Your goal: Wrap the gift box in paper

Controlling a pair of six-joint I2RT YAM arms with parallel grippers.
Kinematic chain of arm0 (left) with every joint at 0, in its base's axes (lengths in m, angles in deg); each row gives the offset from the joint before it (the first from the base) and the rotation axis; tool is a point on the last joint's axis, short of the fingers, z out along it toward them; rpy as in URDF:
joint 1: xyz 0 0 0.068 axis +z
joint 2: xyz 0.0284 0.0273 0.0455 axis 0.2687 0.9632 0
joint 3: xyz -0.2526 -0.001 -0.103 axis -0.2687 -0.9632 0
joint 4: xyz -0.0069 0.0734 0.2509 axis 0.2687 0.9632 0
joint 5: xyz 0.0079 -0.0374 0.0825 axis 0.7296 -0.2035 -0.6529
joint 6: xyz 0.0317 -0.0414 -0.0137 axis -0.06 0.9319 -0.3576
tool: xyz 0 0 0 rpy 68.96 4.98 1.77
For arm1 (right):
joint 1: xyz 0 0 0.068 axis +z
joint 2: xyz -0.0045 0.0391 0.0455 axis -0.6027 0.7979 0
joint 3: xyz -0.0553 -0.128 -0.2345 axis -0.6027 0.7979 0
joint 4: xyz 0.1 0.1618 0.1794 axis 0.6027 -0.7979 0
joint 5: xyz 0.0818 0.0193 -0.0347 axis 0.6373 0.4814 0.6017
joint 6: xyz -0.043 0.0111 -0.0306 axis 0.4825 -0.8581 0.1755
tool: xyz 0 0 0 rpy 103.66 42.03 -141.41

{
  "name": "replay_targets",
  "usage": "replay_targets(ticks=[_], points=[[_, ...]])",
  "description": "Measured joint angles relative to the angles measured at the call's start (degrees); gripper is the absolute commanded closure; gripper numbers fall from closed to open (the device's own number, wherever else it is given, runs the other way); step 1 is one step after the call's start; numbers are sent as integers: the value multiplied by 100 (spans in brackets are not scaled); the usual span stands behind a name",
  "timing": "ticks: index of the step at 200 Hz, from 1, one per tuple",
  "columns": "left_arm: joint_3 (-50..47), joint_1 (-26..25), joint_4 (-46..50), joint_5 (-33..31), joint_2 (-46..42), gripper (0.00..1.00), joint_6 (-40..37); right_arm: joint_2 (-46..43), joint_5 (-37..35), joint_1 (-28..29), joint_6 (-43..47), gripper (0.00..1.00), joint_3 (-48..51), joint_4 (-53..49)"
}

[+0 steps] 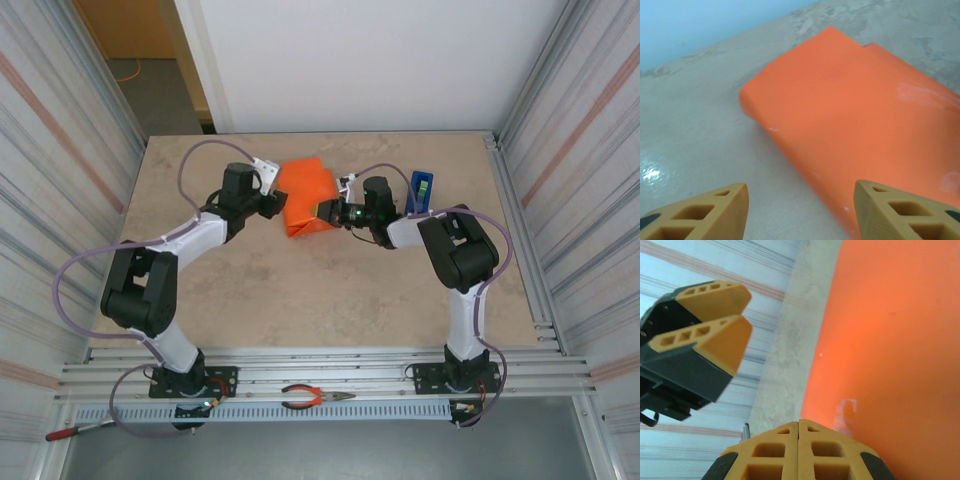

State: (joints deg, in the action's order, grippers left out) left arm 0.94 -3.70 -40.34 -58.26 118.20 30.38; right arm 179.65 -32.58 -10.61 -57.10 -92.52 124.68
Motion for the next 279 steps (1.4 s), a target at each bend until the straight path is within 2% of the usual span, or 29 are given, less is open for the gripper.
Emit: replay_targets(ticks=[45,66,79,96,135,174,218,261,272,279], points=[[0,59,-26,-68,0,33,258,0,-118,22,328,100,-398,-1290],[13,72,-4,-66,0,30,385,-4,-101,22,378,100,-544,-1589],[111,114,83,-63,35,27,525,-17,-79,20,402,95,-555,-1674],[407,238,280,-15,175,24,787,-107,4,20,398,84,-555,-1762],[1335,859,645,678,874,21,1720,-704,26,-31,444,65,-555,-1991],[2223,1187,1084,1460,1779,19,2428,-1436,-254,-260,750,56,-496,-2409],[3134,1104,1368,2251,2693,17,3110,-1823,-614,-706,789,53,306,-2516],[3751,997,1759,2498,3348,16,3427,-1912,-745,-1045,791,52,885,-2627],[3947,940,1917,2518,3510,19,3445,-1982,-743,-1093,800,52,981,-2625],[4079,901,1998,2540,3611,25,3453,-2044,-743,-1123,809,52,1040,-2625]])
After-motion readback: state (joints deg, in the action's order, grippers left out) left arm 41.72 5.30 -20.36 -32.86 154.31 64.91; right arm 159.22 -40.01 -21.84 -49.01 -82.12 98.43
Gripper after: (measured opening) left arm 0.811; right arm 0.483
